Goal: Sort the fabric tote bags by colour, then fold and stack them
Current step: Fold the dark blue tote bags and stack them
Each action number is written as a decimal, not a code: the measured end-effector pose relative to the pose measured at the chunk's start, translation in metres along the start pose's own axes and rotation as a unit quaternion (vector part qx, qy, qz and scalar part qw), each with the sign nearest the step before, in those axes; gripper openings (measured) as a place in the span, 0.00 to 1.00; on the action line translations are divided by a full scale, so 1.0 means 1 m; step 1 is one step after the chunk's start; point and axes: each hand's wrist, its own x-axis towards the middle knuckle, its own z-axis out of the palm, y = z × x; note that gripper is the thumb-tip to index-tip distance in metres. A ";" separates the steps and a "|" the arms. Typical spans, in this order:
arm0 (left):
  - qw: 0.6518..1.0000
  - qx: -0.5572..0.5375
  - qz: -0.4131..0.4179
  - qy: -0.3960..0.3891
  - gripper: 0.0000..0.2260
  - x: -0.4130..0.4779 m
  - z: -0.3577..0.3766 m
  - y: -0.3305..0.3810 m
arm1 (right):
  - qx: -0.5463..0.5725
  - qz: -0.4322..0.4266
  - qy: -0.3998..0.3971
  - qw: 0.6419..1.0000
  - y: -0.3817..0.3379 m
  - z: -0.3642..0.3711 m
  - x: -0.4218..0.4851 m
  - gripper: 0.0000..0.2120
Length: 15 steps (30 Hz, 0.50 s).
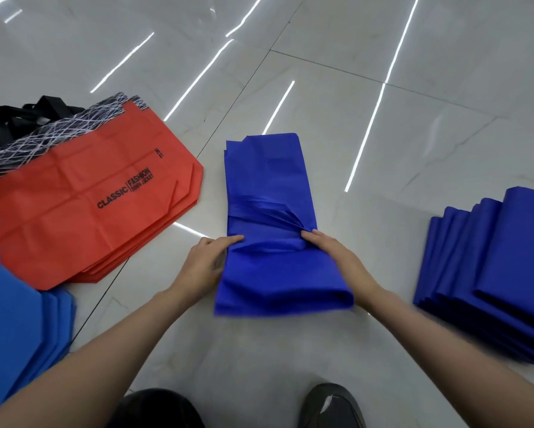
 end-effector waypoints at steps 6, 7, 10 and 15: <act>0.975 -0.175 -0.064 0.124 0.10 0.015 0.014 0.030 | 0.116 0.076 0.203 0.969 -0.039 0.011 0.032 0.09; 0.969 -0.188 -0.078 0.140 0.11 0.020 0.016 0.029 | 0.125 0.089 0.208 0.966 -0.041 0.010 0.040 0.11; 0.961 -0.160 -0.112 0.198 0.15 0.031 0.022 0.028 | 0.058 0.122 0.230 0.964 -0.043 0.004 0.067 0.19; 0.949 -0.030 -0.203 0.240 0.17 0.047 0.022 0.040 | -0.108 0.225 0.242 0.938 -0.045 0.008 0.102 0.24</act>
